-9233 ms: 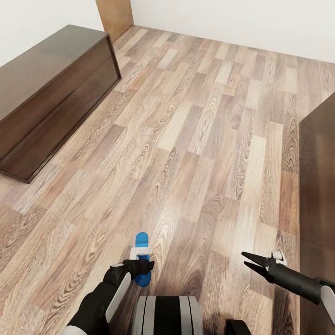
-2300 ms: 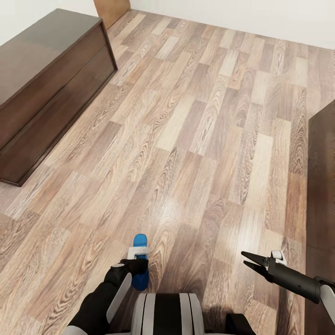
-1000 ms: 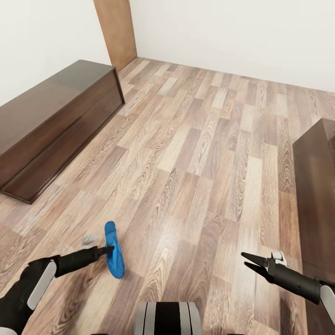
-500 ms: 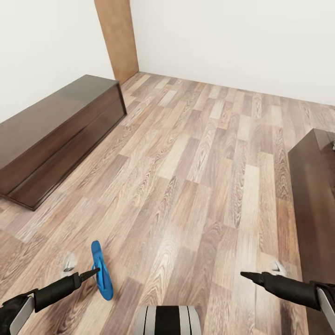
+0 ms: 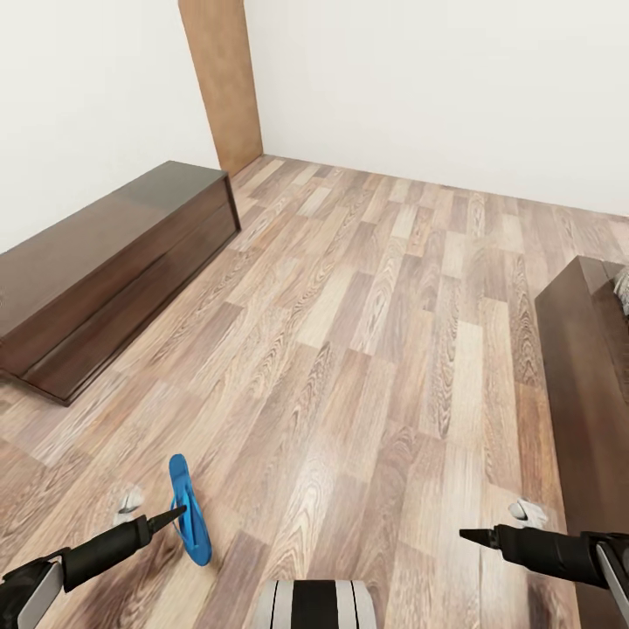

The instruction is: In the bedroom, move the book from the bed onto either nightstand, and place the two sandals side by side next to the bed.

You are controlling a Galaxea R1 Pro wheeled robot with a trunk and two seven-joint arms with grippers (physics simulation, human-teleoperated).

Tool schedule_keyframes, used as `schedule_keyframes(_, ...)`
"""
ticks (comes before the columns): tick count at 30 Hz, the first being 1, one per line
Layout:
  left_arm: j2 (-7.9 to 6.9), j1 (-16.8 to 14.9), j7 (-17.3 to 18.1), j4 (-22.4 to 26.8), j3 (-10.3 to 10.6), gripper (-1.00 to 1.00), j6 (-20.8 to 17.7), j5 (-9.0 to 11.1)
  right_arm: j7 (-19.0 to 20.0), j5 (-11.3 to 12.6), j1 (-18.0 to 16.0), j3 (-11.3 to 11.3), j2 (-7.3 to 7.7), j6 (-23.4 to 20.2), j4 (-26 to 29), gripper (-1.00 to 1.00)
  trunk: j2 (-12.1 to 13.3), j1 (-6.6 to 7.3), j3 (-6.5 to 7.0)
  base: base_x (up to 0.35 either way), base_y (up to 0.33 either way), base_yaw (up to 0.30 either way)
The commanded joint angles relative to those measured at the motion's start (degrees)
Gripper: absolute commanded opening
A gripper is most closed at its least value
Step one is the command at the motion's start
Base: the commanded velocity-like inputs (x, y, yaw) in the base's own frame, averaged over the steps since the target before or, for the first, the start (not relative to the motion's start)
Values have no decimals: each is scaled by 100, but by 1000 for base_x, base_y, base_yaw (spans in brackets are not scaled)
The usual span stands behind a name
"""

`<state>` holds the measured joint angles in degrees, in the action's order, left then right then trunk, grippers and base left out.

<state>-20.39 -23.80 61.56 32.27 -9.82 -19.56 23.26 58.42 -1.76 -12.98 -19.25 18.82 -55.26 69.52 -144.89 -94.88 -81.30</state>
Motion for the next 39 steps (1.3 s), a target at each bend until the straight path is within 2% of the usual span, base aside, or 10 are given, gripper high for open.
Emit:
schedule_keyframes(1, 0, -1, 15, -1, -2, -100, -57, 24, 35, -19, -3, -8, -1, -37, 4, 100, 0, 3, 19, 0, 0, 0)
schedule_keyframes(17, 17, -1, 30, -1, 7, -100, -65, 21, 35, -39, -3, 14, -9, -32, -4, 100, 22, 45, 374, 0, 0, 0)
schedule_keyframes(21, 18, -1, 24, -1, 7, -100, -66, 21, 31, -46, -3, 17, -10, 181, -19, 100, 27, 55, 462, 0, 0, 0)
schedule_keyframes(27, 18, -1, 23, -1, 7, -100, -66, 21, 77, 4, -3, -19, 3, 257, 19, 100, 35, 70, 595, 0, 0, 0)
schedule_keyframes(33, 0, -62, -174, 135, -41, -100, -55, 78, -117, 176, -144, 23, 8, 450, -175, 100, 35, 71, 594, 0, 0, 0)
schedule_keyframes(36, 85, -165, -268, 238, -157, -100, -5, 219, -214, 179, -148, 26, 8, 549, -272, 100, 35, 71, 594, 0, 0, 0)
schedule_keyframes(39, 111, -267, -364, 342, -275, -100, 13, 364, -310, 183, -151, 27, 8, 647, -368, 100, 35, 71, 594, 0, 0, 0)
